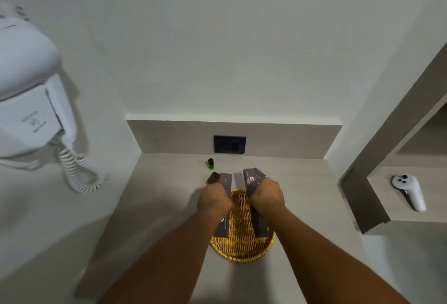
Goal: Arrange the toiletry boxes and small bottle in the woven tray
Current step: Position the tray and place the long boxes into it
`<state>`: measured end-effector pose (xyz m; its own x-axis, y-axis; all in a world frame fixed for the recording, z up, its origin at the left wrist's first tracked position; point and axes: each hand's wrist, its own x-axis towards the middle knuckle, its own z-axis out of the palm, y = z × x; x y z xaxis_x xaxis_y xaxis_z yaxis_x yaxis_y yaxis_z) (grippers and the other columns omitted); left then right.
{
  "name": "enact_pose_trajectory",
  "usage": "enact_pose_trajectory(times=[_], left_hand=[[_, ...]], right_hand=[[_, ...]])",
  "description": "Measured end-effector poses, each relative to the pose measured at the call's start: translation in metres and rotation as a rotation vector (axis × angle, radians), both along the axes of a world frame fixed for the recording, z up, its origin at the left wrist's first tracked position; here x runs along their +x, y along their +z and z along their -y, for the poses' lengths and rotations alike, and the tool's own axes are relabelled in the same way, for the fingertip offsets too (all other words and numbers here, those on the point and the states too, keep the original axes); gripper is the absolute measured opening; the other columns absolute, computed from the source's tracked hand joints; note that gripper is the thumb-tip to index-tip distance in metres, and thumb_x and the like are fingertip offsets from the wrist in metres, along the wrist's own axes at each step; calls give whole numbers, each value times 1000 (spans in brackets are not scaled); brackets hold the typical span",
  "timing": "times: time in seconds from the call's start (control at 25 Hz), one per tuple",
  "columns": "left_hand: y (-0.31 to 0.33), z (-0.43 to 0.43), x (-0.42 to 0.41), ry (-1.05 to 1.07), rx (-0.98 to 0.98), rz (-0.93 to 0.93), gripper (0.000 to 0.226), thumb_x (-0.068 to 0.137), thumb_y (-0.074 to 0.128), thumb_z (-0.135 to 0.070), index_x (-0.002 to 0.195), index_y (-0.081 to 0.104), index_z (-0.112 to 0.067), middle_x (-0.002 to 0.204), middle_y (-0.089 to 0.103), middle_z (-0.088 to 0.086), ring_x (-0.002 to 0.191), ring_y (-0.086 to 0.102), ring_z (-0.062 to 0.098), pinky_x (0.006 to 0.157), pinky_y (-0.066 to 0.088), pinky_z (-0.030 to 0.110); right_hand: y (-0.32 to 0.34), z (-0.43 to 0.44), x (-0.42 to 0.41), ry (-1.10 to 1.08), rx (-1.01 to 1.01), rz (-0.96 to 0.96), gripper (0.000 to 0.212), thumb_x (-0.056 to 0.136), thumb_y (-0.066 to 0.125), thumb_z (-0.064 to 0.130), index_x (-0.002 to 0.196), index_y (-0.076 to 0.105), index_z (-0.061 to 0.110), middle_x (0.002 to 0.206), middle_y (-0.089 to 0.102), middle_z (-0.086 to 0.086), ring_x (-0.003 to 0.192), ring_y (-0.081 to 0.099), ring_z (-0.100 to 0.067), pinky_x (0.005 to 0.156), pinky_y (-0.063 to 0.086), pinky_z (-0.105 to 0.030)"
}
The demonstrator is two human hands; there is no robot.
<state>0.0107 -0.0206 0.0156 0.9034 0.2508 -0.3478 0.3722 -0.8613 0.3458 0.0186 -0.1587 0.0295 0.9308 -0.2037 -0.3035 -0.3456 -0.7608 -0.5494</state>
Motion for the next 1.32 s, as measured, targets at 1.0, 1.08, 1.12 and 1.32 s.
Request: enact_pose_trajectory(times=[1.0,1.08,1.12,1.32], left_hand=[[-23,12,-11,-50,95,-96,47,81,80,-22,122,63,-8,117,65,10,105,66,27,73,53,29],[-24,12,-11,-53,105,-98,48,80,80,-23,123,62,-8,117,65,10,105,65,27,73,54,29],[-25,12,-11,-56,110,-96,48,80,80,-22,123,62,-8,117,65,10,105,66,27,72,53,29],[-23,13,-12,-54,114,-93,40,81,79,-19,117,66,-10,110,66,9,99,66,25,66,47,27]], right_hand=[[-23,-6,-6,40,-171,-61,18,92,59,13,108,63,8,101,67,-11,88,65,-26,78,57,-35],[-23,-5,-6,48,-170,-60,19,92,59,14,109,62,8,101,67,-11,88,65,-26,79,57,-36],[-22,-5,-6,50,-169,-58,20,92,59,14,111,61,8,102,67,-11,89,65,-26,79,57,-36],[-22,-3,-7,49,-156,-53,22,92,60,16,112,59,8,102,66,-12,90,65,-27,80,57,-38]])
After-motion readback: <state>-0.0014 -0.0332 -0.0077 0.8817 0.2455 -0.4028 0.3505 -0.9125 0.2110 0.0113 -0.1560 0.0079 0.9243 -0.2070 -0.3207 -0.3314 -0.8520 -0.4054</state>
